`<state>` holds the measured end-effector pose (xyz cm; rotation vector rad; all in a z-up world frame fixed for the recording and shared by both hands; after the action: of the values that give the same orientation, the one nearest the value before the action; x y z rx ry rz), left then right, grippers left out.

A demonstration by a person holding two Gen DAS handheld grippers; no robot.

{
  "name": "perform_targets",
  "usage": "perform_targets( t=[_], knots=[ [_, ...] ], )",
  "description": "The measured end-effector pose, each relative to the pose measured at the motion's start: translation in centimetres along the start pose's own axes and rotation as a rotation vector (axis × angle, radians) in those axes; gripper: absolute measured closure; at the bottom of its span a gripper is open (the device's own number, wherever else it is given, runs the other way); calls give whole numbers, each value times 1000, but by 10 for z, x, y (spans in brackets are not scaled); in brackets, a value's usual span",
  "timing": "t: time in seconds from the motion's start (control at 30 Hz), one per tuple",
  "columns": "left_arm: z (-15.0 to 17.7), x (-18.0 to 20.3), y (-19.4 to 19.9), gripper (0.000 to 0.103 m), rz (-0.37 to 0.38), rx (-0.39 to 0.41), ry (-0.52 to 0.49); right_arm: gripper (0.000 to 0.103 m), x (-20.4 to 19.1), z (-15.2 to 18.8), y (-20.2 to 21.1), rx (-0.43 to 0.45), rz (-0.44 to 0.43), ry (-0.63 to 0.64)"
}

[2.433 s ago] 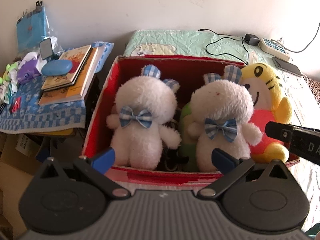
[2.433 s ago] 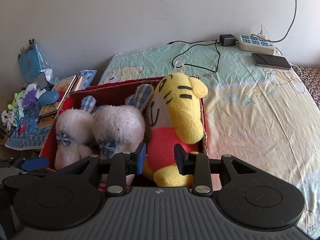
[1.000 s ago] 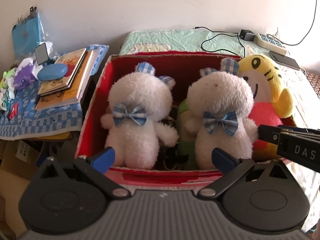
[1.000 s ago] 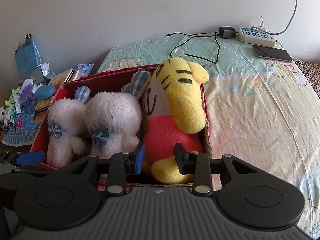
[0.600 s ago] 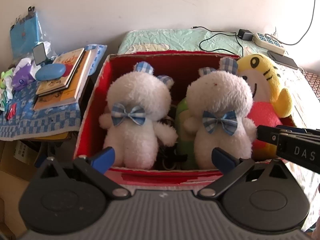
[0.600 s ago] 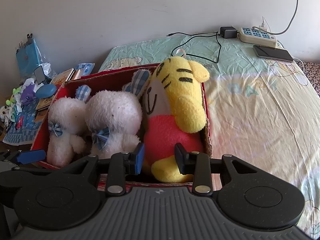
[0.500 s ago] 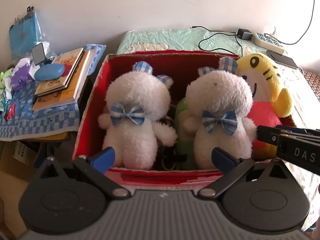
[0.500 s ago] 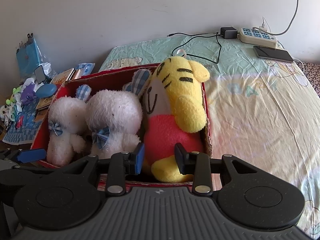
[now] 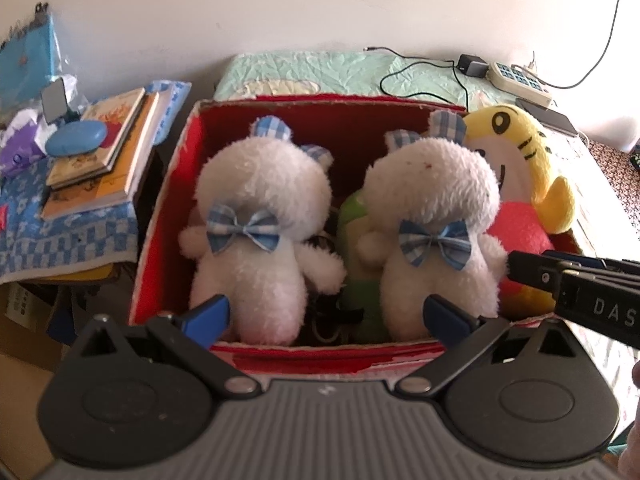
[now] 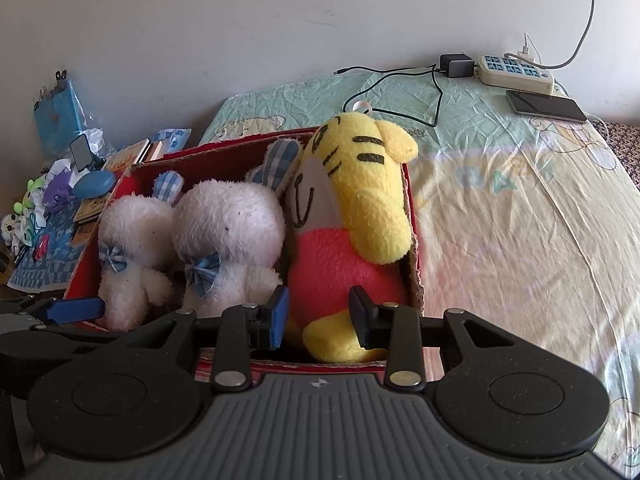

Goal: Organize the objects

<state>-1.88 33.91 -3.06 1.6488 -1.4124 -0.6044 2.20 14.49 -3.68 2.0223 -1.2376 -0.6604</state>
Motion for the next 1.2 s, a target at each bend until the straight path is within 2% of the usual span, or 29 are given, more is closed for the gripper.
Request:
perform_targets(
  t=[0.13,0.33,0.47,1.2],
  knots=[
    [-4,0,-1,0,-18,-11,28,67,2,-3,3,7,-10,-20],
    [-20,9,19,0,-72,83,6,67,8,-14,13,37,-3,-21],
    [-30,15,26,0,-86,101,-2,67,8,-21,16,51,6,-10],
    [-21,6,4,0,-110,32,20,67,5,-12,-1,-1,3,-8]
  ],
)
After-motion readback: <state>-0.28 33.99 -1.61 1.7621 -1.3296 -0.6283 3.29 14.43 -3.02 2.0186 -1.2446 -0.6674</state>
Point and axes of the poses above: each gripper's, at about its wrist camera, not at the fingertips, and y roughly against the way its jaws point, x to its right, z to its underside, the point moved 8 cm from there along -y, roughly the way its jaws point, and after that the axes turned 12 degrees about y, right-handed, at the moved point
